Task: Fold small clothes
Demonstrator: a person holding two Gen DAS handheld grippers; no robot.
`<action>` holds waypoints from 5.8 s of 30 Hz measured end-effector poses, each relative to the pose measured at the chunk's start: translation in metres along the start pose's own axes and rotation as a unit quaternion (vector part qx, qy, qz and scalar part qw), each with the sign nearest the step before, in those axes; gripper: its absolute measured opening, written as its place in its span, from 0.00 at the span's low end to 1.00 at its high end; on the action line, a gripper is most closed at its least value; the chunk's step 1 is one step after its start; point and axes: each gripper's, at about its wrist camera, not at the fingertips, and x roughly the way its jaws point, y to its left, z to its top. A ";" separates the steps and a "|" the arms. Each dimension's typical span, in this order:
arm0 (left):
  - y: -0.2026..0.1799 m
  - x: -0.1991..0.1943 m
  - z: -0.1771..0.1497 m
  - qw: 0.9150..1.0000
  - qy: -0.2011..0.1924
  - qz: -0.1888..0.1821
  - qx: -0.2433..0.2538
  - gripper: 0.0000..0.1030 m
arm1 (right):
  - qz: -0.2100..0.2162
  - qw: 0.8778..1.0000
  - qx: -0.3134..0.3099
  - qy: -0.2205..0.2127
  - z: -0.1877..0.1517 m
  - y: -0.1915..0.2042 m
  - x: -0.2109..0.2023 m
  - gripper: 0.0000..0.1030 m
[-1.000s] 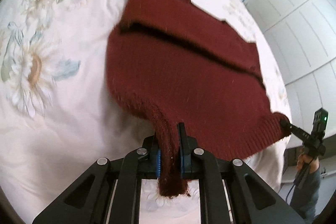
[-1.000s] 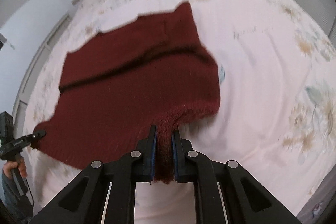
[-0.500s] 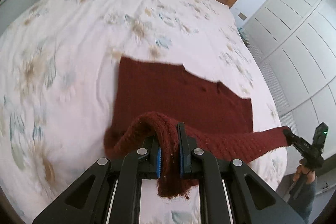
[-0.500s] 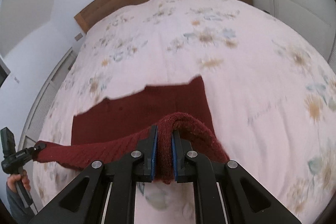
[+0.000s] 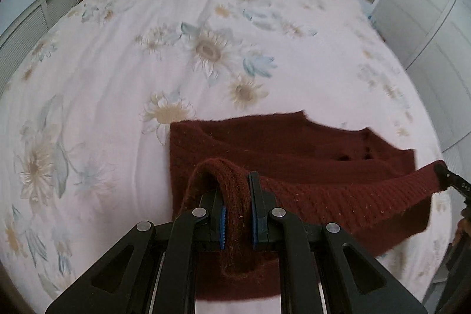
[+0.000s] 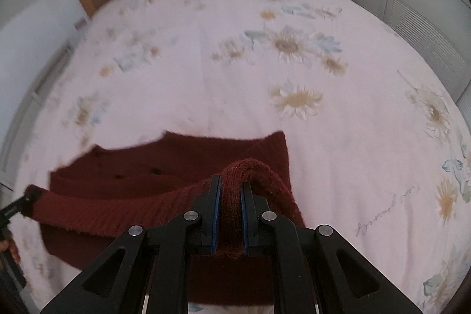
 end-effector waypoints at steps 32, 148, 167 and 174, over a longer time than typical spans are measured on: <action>-0.094 -0.001 -0.042 0.989 -0.037 0.044 0.134 0.96 | 0.002 0.991 -0.132 -0.025 -0.066 0.090 -0.017 1.00; -0.307 0.006 -0.017 0.979 0.091 -0.087 0.159 0.99 | -0.030 0.997 0.068 -0.008 -0.139 -0.138 -0.104 1.00; -0.158 -0.014 -0.074 0.993 0.053 0.005 0.101 0.99 | 0.062 0.989 -0.105 0.079 -0.005 0.032 -0.047 0.84; -0.142 -0.007 -0.077 0.995 0.066 0.004 0.080 0.99 | 0.050 0.981 -0.086 0.165 -0.021 0.032 0.012 0.60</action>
